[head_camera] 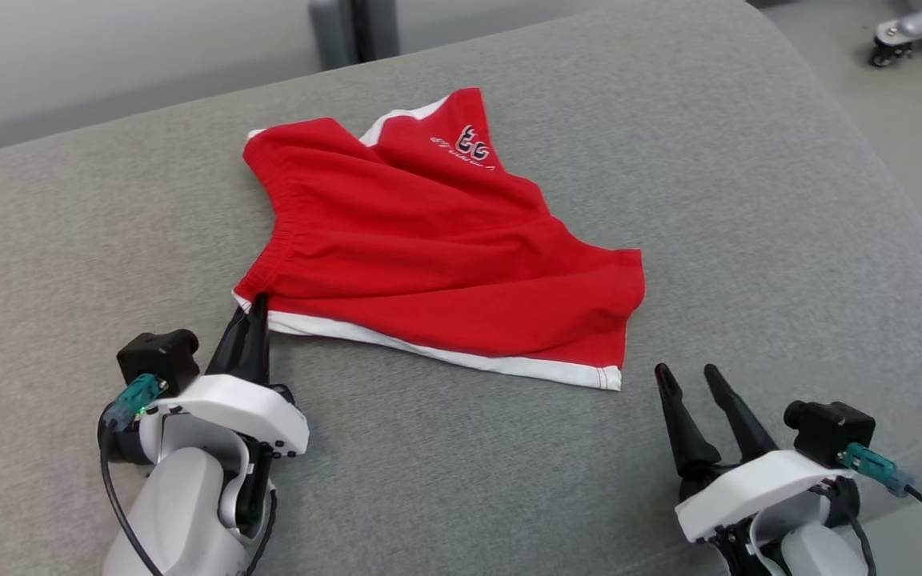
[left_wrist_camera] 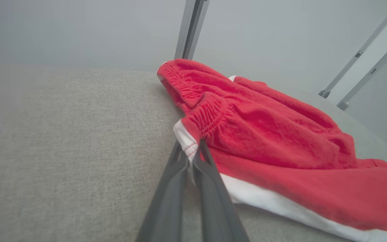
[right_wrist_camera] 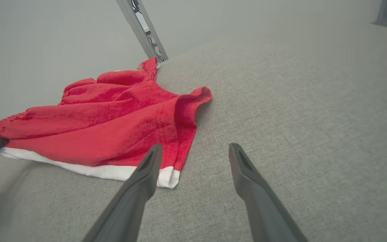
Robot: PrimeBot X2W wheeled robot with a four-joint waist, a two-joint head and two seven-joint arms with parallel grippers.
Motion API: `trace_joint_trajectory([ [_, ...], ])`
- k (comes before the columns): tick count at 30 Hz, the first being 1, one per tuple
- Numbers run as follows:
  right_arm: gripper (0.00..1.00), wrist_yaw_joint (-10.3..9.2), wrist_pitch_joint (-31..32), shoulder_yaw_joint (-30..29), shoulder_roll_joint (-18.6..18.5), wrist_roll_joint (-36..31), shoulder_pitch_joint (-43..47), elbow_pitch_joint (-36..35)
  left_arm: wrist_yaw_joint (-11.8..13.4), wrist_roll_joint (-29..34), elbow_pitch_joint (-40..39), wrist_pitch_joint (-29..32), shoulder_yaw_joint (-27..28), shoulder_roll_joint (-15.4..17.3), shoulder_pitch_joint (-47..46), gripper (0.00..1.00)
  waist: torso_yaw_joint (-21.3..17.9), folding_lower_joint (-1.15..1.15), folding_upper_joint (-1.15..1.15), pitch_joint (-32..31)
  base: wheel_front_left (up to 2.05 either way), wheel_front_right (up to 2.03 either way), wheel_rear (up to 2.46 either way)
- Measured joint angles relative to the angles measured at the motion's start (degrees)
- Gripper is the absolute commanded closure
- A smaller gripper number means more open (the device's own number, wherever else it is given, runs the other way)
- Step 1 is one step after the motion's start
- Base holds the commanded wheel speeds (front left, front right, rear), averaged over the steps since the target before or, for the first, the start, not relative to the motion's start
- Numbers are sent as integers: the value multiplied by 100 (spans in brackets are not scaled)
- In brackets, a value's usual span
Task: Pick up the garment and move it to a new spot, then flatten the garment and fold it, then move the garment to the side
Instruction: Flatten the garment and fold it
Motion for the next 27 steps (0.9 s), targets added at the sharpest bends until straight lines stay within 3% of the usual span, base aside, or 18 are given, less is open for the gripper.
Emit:
trace_joint_trajectory([
  [3, 0, 0, -47, 177, 2, 680, -175, 352, 0, 0, -165, 0, -108, -33, 25, 100, 171, 0, 0, -3, 0, 0, 0],
  [7, 0, 0, -115, 393, 0, 1111, -446, 884, 1, -1, -336, 38, -287, -77, 91, 100, 368, 0, 0, -8, 0, 0, 0],
  [17, 0, 0, -191, 1081, -26, 1655, -942, 1749, 53, -59, -597, 179, -554, -100, 210, 100, 671, 0, 0, -33, 0, 0, 0],
  [18, 22, 0, -196, 1209, -43, 1658, -981, 1760, 56, -62, -606, 183, -575, -101, 221, 100, 690, 0, 0, -36, 0, 0, 0],
  [19, 60, 0, -198, 1290, -37, 1691, -1008, 1785, 58, -63, -623, 199, -597, -110, 223, 100, 708, 0, 0, -40, 0, 0, 0],
  [21, 100, 0, -208, 1352, -25, 1736, -1038, 1825, 59, -66, -638, 203, -610, -110, 230, 100, 724, 0, 0, -46, 0, 0, 0],
  [27, 100, 0, -339, 1314, 8, 1712, -1135, 1913, 108, -108, -733, 211, -638, -93, 289, 100, 800, 0, 0, -152, 0, 0, 0],
])
